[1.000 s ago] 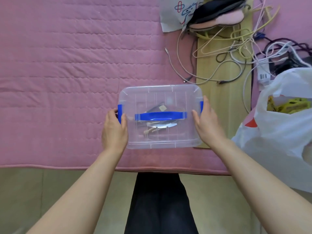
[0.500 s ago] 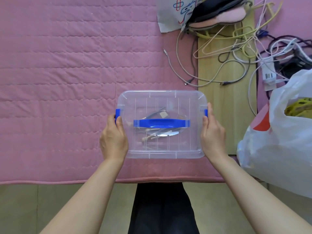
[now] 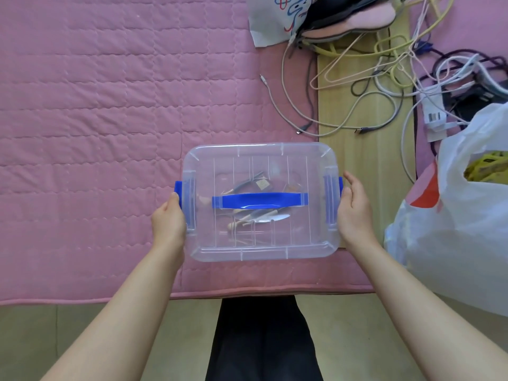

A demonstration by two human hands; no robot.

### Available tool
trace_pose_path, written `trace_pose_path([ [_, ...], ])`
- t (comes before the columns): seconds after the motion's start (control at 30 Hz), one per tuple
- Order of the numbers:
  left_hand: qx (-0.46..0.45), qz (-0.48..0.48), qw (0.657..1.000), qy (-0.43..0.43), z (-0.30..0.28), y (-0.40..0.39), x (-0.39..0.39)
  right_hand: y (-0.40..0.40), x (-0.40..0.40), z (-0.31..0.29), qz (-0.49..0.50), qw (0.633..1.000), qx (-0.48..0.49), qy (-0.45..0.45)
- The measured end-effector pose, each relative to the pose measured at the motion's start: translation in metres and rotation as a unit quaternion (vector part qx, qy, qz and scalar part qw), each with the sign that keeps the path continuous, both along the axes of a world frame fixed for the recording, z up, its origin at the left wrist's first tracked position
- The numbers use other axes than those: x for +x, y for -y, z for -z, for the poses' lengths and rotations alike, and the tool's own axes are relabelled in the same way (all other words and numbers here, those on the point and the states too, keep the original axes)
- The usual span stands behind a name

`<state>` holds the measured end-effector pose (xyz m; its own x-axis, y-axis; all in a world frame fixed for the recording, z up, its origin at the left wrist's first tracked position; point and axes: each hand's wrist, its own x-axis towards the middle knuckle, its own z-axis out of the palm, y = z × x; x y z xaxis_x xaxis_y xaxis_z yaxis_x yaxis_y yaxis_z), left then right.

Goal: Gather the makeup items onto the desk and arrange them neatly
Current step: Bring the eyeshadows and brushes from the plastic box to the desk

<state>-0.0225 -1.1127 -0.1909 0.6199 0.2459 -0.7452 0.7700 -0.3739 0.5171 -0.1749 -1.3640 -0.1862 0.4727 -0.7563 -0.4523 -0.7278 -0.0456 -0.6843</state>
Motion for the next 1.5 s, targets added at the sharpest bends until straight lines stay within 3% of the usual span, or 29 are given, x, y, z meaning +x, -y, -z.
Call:
trace_pose_path([
  [0.1,0.000,0.039,0.999,0.002,0.002,-0.004,0.003,0.003,0.003,0.000,0.020,1.000,0.015,-0.017],
  [0.2,0.080,0.115,0.982,0.125,-0.001,-0.006,0.002,0.004,0.003,-0.007,0.015,0.999,-0.027,-0.020],
  [0.27,0.114,0.206,0.942,0.238,-0.009,-0.003,0.000,0.000,0.002,-0.016,-0.016,0.997,-0.080,-0.015],
  [0.4,0.122,0.406,0.819,0.388,-0.022,0.008,-0.010,-0.016,0.007,-0.032,-0.188,0.961,-0.203,0.022],
  [0.47,0.111,0.466,0.776,0.412,-0.020,0.013,-0.014,-0.027,0.011,-0.034,-0.272,0.929,-0.249,0.018],
  [0.63,0.081,0.551,0.733,0.390,-0.012,0.028,-0.026,-0.055,0.022,-0.032,-0.377,0.888,-0.263,-0.020],
  [0.87,0.063,0.579,0.704,0.407,-0.002,0.035,-0.030,-0.065,0.028,-0.020,-0.407,0.870,-0.273,-0.052],
  [1.0,0.064,0.572,0.707,0.412,-0.001,0.036,-0.030,-0.064,0.028,-0.017,-0.409,0.863,-0.292,-0.046],
  [1.5,0.049,0.557,0.686,0.465,-0.043,0.069,0.015,-0.029,0.072,-0.058,-0.387,0.879,-0.278,0.022],
])
